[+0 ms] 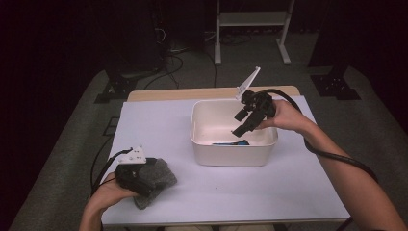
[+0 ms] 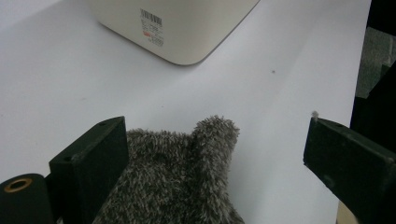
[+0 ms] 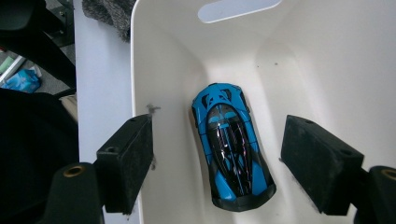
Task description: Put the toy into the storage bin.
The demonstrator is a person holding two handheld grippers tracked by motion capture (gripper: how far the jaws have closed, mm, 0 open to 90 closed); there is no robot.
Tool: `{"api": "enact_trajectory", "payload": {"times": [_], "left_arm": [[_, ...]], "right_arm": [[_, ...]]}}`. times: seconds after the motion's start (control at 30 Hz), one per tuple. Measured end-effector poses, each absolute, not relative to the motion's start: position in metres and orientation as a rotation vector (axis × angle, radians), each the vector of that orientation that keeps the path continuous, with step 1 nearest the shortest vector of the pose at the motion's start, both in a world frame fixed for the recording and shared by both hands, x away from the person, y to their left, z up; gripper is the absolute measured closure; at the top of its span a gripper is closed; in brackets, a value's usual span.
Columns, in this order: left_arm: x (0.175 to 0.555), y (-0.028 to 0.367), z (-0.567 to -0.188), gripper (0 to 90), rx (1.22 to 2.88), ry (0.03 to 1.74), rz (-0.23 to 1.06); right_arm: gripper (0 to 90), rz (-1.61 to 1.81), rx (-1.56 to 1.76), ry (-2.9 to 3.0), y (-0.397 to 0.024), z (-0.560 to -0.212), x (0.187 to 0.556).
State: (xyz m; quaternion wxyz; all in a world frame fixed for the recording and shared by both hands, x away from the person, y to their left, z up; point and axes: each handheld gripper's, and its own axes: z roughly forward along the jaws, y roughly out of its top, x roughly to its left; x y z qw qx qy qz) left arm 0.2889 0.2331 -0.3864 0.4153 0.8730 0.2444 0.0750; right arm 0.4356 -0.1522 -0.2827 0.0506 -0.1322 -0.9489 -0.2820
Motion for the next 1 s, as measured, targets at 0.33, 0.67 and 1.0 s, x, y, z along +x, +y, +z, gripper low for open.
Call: {"api": "enact_trajectory", "payload": {"times": [0.33, 0.67, 1.0], "left_arm": [[0.290, 0.234, -0.387, 6.3, 2.193, 0.610, 0.193], [0.290, 0.234, -0.388, 6.3, 2.193, 0.613, 0.189], [0.290, 0.234, -0.389, 6.3, 2.192, 0.617, 0.193]], "right_arm": [[23.5, -0.889, -0.420, -2.888, -0.163, -0.277, 0.430], [23.3, -0.915, -0.429, -2.887, -0.175, -0.274, 0.425], [23.2, -0.939, -0.467, -2.883, -0.189, -0.271, 0.418]]}}
